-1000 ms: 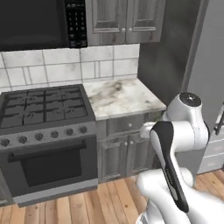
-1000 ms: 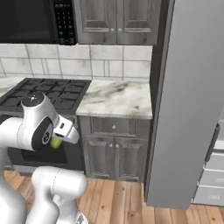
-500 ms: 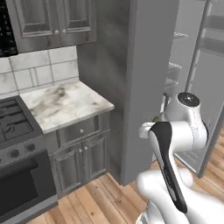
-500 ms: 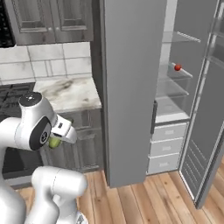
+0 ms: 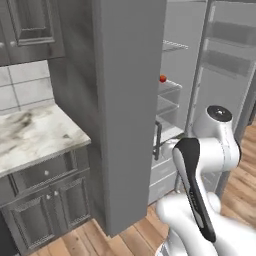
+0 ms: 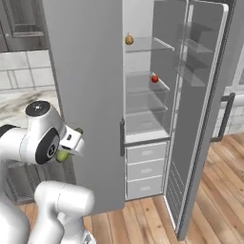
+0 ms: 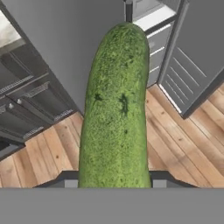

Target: Place the cucumber in the correct fridge rack based on whether it is a fruit or vegetable. Finally, close the fridge door.

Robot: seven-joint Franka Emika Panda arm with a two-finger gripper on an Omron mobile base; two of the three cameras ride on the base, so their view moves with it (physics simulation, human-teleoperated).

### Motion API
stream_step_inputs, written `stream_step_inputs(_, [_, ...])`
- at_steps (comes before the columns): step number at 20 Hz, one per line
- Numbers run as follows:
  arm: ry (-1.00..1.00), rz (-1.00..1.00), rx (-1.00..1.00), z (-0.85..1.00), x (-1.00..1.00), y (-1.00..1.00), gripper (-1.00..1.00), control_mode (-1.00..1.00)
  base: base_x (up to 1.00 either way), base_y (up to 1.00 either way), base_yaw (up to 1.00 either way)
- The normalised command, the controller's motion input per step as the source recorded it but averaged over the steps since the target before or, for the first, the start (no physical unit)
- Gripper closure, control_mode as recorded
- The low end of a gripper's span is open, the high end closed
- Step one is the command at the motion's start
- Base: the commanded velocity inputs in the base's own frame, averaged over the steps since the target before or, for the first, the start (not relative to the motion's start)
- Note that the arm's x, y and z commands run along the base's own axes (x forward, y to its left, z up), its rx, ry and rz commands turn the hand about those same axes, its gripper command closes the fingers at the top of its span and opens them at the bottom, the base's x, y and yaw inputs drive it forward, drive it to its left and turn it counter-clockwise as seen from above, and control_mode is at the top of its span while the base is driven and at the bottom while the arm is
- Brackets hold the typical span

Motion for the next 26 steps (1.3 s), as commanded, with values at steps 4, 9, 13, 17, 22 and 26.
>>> stream_step_inputs(4, [0.00, 0.00, 0.00, 0.00, 0.00, 0.00, 1.00, 1.00, 0.79, -0.40, 0.12])
stream_step_inputs(9, [0.00, 0.00, 0.00, 0.00, 0.00, 0.00, 1.00, 1.00, 0.68, -0.37, 0.14])
stream_step_inputs(13, [0.00, 0.00, 0.00, 0.00, 0.00, 0.00, 1.00, 1.00, 0.57, -0.38, 0.21])
stream_step_inputs(17, [0.00, 0.00, 0.00, 0.00, 0.00, 0.00, 1.00, 1.00, 0.60, -0.34, 0.25])
stream_step_inputs(22, [0.00, 0.00, 0.00, 0.00, 0.00, 0.00, 1.00, 1.00, 0.56, -0.40, 0.25])
stream_step_inputs(26, [0.00, 0.00, 0.00, 0.00, 0.00, 0.00, 1.00, 1.00, 0.58, -0.34, 0.24])
